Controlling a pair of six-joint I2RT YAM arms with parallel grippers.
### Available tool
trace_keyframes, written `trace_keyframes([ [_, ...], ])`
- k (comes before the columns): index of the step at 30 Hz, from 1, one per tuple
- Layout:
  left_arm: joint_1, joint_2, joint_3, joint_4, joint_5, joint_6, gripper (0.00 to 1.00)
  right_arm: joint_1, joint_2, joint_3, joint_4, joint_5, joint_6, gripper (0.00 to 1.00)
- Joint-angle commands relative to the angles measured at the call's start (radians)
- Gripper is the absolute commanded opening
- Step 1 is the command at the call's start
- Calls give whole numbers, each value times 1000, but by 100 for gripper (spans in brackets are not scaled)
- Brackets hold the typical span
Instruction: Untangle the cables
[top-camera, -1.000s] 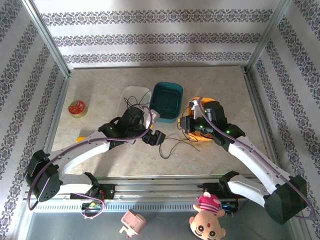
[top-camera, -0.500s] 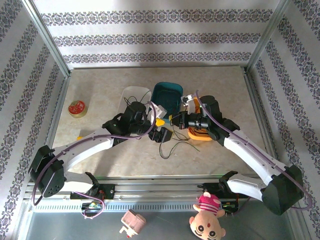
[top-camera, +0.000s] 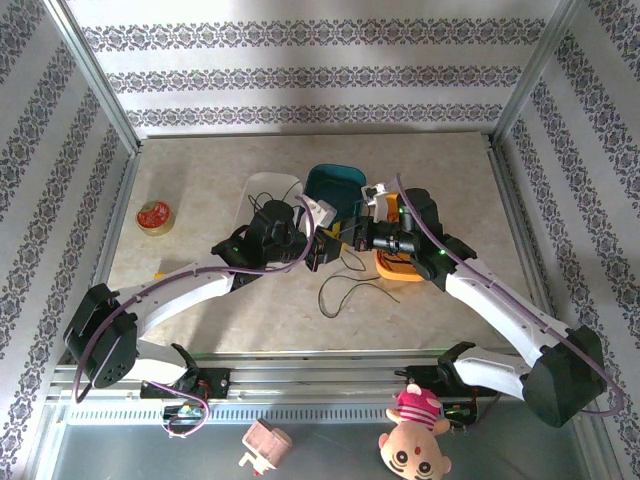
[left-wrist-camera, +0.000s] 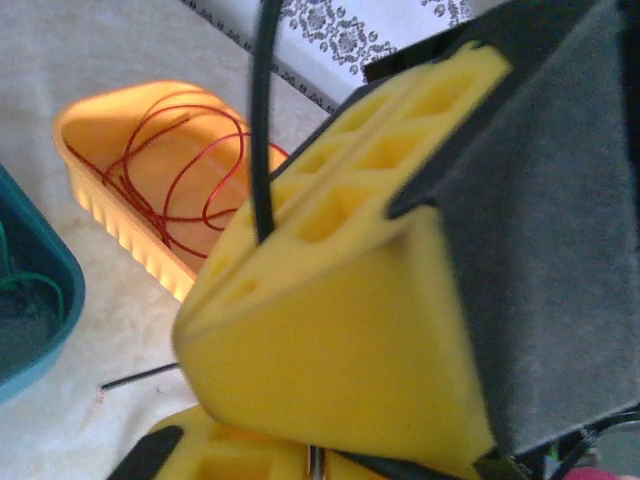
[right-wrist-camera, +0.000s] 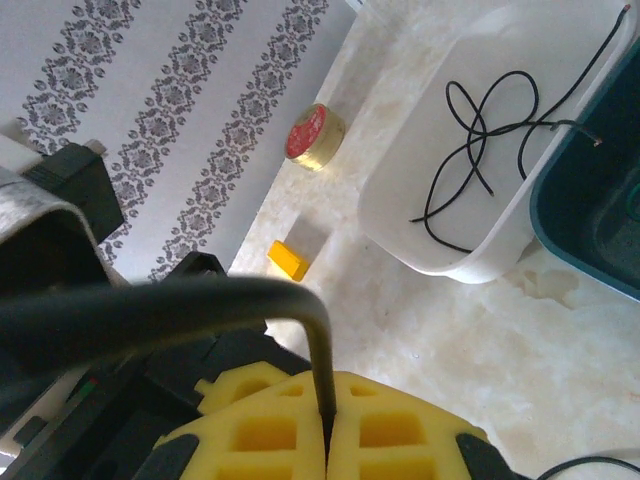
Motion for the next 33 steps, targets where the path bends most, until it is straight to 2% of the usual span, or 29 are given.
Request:
trace_keyframes([
  [1,14,-35,12,69,-70,-12,0,7,4,-25,5,-25,18,0],
  [4,22,-53,5,30,-124,-11,0,-3,-7,-25,-4,-2,15,0],
  [5,27,-58,2,14,-154,-20,0,-8,-12,-26,-8,13,17,11],
  [7,51,-69,-5,-27,-221,-50,0,-27,-29,-35,-17,63,25,41],
  [8,64,-75,-13,-37,-249,-65,0,-36,-38,-41,-19,85,28,47],
  [10,104,-93,-38,-42,-288,-101,0,-61,-67,-61,-21,138,38,54],
  [13,162,-124,-59,-30,-290,-124,0,-86,-122,-92,-29,220,35,58],
  [18,250,-162,-57,-16,-273,-101,0,-115,-208,-138,-67,329,24,60],
  [23,346,-149,-48,11,-263,-98,0,-124,-219,-142,-112,307,-5,60],
  [28,419,-66,-68,58,-267,-106,0,-124,-216,-136,-133,281,-25,60],
  [33,433,66,-82,120,-266,-87,0,-124,-203,-115,-159,254,-54,60],
])
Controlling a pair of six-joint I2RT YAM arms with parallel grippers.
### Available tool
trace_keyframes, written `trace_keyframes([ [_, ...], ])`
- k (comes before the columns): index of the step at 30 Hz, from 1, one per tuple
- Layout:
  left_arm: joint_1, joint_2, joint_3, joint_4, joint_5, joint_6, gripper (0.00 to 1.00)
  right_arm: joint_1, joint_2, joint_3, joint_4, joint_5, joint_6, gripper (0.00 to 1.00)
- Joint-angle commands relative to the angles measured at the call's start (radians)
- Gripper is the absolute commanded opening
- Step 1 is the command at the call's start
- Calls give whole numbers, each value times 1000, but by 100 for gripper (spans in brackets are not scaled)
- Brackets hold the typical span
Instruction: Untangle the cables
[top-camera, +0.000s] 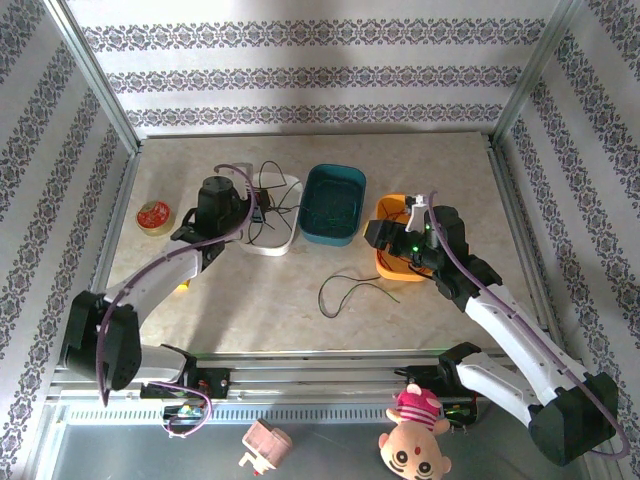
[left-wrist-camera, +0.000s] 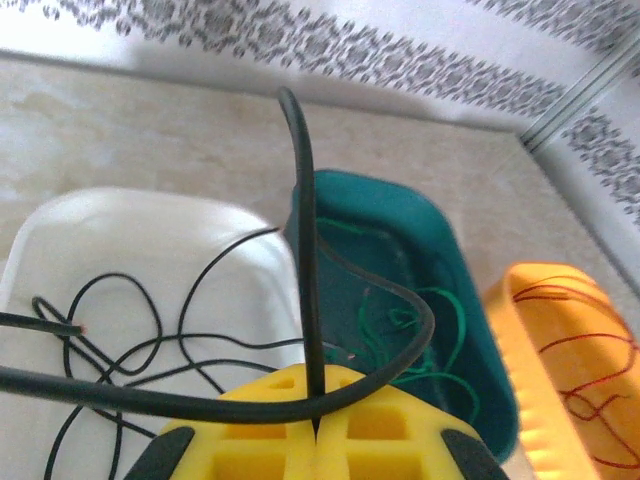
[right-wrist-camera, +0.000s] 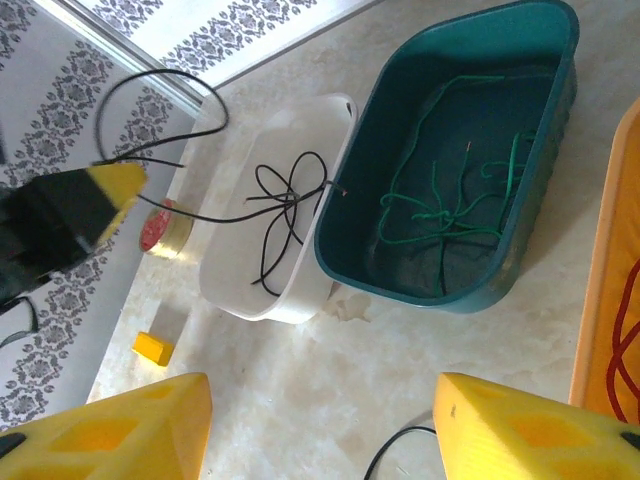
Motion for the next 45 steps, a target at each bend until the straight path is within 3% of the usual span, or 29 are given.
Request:
trace_keyframes([
  [1,8,96,1,59,14,13,7,-3,11,28,-37,-34,-49,60],
  [4,8,162,46,-35,-54,21,63,1,26,57,-82,-48,-81,61],
  [5,8,162,53,-63,-115,20,72,2,28,64,-97,-42,-90,60],
  [8,2,128,76,-164,-295,32,82,2,26,67,-126,-21,-108,60],
  [10,-21,89,90,-215,-345,84,83,2,28,62,-126,-15,-111,61],
  [13,-77,31,95,-278,-321,180,83,2,41,60,-126,-13,-112,61],
  [19,-276,-18,56,-441,-37,370,84,1,76,57,-137,62,-95,61],
  [23,-406,42,31,-489,55,372,84,-8,80,51,-141,98,-84,61],
  [29,-514,197,27,-380,116,315,86,-15,79,62,-162,107,-90,61],
  [31,-543,260,66,-373,112,331,91,-16,75,62,-168,108,-93,61],
  [36,-598,370,153,-403,-28,392,99,-19,62,57,-190,115,-100,61],
  [43,-634,487,190,-441,-256,413,99,-33,53,49,-203,123,-103,61],
  [45,-644,523,207,-475,-326,404,92,-37,53,48,-201,122,-103,61],
])
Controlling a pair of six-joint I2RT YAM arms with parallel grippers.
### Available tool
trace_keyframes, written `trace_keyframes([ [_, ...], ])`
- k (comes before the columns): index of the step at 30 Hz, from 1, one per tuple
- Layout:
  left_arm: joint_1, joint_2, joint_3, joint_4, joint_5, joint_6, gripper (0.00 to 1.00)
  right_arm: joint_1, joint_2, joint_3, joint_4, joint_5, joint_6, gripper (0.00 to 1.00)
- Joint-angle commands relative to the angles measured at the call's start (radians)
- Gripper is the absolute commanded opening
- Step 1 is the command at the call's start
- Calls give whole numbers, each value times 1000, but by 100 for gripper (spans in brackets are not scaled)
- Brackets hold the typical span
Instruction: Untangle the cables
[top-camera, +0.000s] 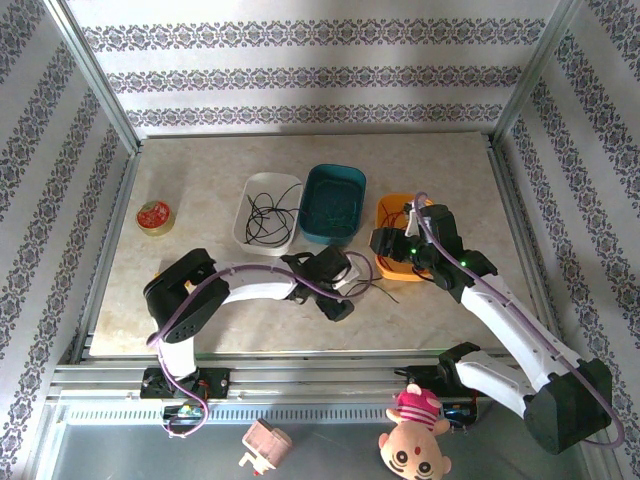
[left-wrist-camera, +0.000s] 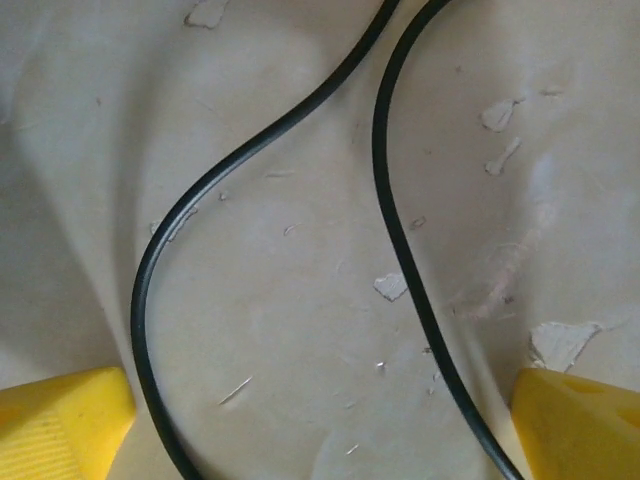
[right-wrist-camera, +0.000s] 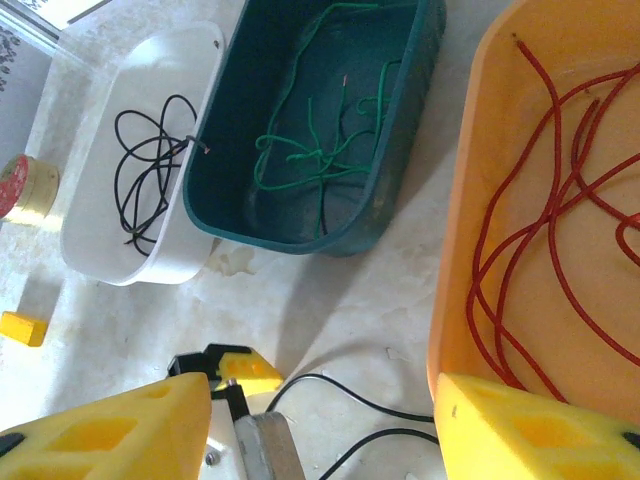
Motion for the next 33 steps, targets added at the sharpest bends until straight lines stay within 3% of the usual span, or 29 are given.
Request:
trace_keyframes([
  [1,-20,83,26,-79,-204,19,85,-14,-18,10,-8,17,-13,61],
  [6,-35,110,30,-109,-257,26,44,-27,-19,6,-9,14,-10,61],
  [9,-35,91,23,-96,-224,16,3,-41,-20,2,-8,15,0,61],
  [10,-35,76,16,-82,-209,14,0,-46,-19,-1,-7,15,4,61],
  [18,-35,-147,-59,106,-99,8,0,-71,-23,-10,1,7,24,61],
  [24,-23,-300,-38,170,-146,-55,0,-77,-20,-9,6,-1,21,61],
  [33,193,-435,-2,210,-47,-279,0,-78,-14,-15,24,-23,1,61],
])
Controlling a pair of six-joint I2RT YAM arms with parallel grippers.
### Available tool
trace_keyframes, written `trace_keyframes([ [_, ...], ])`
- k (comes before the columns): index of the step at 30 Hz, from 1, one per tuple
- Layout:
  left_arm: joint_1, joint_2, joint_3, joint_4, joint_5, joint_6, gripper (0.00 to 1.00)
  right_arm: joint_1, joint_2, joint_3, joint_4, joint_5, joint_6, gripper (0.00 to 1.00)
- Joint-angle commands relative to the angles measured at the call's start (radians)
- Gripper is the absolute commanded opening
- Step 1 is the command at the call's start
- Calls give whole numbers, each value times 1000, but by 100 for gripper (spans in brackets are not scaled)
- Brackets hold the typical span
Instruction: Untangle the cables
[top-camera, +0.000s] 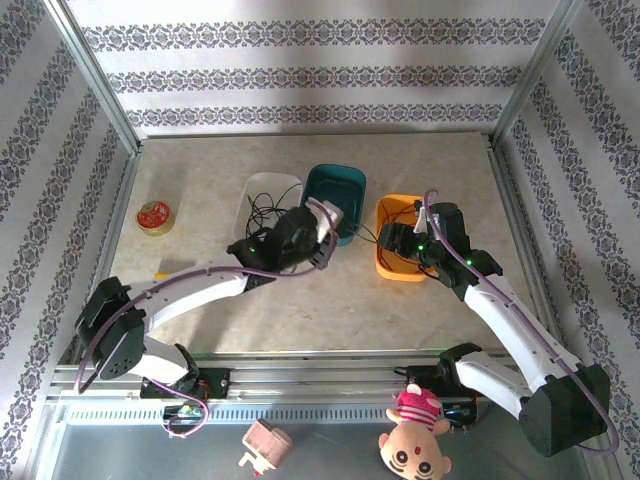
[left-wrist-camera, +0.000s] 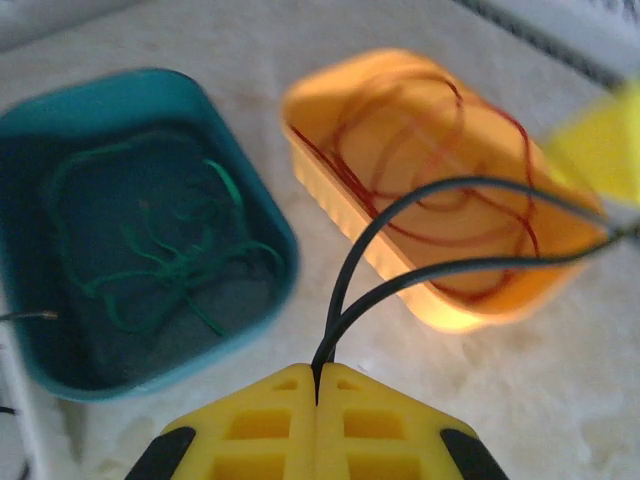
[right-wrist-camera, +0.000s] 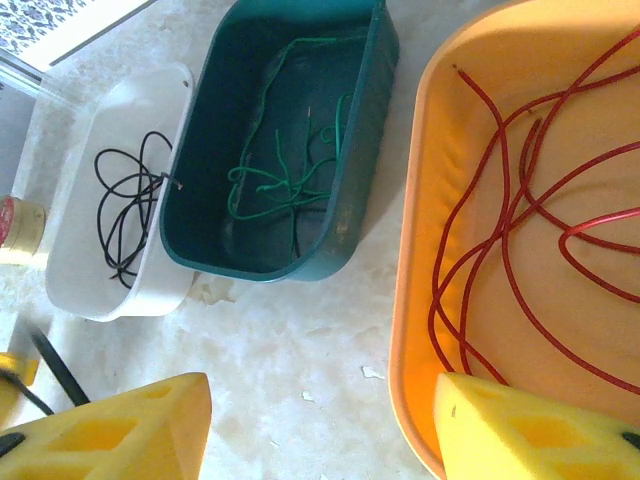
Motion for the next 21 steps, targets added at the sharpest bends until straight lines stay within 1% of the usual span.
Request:
trace_keyframes([
  [1,92,-37,14,37,40,-128,0,-11,-6,-15,22,-27,-18,61],
  [3,147,-52,-8,56,44,-157,0,-12,-1,-12,22,-43,-30,61],
  [7,244,-50,-27,55,-9,-188,0,-12,2,-12,29,-67,-42,61],
  [9,296,-11,-16,22,-59,-207,0,-12,7,-12,34,-86,-41,61],
  [11,341,45,6,-2,-80,-214,0,-10,13,-9,34,-106,-44,61],
  [14,391,142,46,-25,-153,-251,0,-7,19,-1,31,-131,-53,60],
  [15,407,165,48,-7,-159,-269,8,-6,18,1,28,-133,-54,60],
  [16,418,183,48,16,-151,-277,19,-5,17,-1,26,-132,-54,60],
  [17,425,204,58,30,-143,-280,34,-5,15,-3,24,-129,-52,60],
  [18,425,221,74,31,-146,-275,52,-5,9,-5,21,-124,-51,60],
  [19,425,230,84,29,-138,-266,62,-5,5,-8,17,-120,-51,60],
  [21,418,222,95,39,-137,-239,74,-5,-8,-10,4,-110,-53,60],
])
